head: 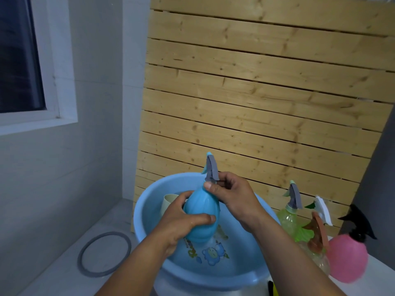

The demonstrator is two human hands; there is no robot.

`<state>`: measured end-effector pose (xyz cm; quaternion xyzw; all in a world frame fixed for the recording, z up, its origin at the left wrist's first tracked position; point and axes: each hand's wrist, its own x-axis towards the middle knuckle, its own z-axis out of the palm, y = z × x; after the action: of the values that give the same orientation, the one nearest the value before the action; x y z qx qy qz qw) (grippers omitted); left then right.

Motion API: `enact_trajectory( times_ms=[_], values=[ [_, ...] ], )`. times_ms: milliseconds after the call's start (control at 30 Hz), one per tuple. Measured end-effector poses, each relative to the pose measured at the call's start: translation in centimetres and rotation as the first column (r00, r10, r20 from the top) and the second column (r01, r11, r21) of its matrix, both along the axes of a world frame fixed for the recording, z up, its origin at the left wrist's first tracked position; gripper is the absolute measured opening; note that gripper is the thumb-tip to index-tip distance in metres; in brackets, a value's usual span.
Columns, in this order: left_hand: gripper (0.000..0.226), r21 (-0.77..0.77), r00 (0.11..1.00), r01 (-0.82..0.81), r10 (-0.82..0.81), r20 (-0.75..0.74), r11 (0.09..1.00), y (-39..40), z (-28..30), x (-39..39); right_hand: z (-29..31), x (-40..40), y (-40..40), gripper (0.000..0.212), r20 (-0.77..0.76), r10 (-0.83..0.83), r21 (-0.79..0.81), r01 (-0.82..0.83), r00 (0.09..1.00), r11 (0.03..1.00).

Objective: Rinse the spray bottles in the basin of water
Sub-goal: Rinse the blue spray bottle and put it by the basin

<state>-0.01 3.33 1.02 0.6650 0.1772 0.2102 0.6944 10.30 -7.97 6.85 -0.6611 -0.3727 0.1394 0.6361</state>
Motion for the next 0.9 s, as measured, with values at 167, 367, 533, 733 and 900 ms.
enact_trajectory(
  times_ms=[167,367,533,733,900],
  values=[
    [0.079,0.005,1.0,-0.001,0.001,-0.002,1.0,-0.1,0.0,0.0,-0.3,-0.1,0.3,0.038,0.05,-0.113,-0.054,0.115,0.992,0.992],
    [0.075,-0.006,1.0,-0.023,0.023,-0.01,1.0,-0.1,-0.1,0.1,-0.6,-0.7,0.4,0.021,0.024,-0.061,-0.056,0.062,0.998,0.997],
    [0.072,-0.041,0.999,-0.039,0.039,-0.006,0.998,0.1,-0.2,0.2,-1.1,-1.8,0.9,0.007,-0.006,-0.089,0.027,0.089,0.996,0.996],
    [0.074,-0.077,0.998,-0.057,0.058,0.006,0.995,0.1,-0.2,0.3,-2.2,-3.1,3.4,0.027,-0.086,-0.359,0.065,0.365,0.929,0.929],
    [0.074,-0.053,1.0,-0.008,0.009,0.005,0.999,0.2,-0.4,0.3,-2.4,-3.1,3.8,0.023,-0.113,-0.345,0.084,0.355,0.932,0.931]
  ],
)
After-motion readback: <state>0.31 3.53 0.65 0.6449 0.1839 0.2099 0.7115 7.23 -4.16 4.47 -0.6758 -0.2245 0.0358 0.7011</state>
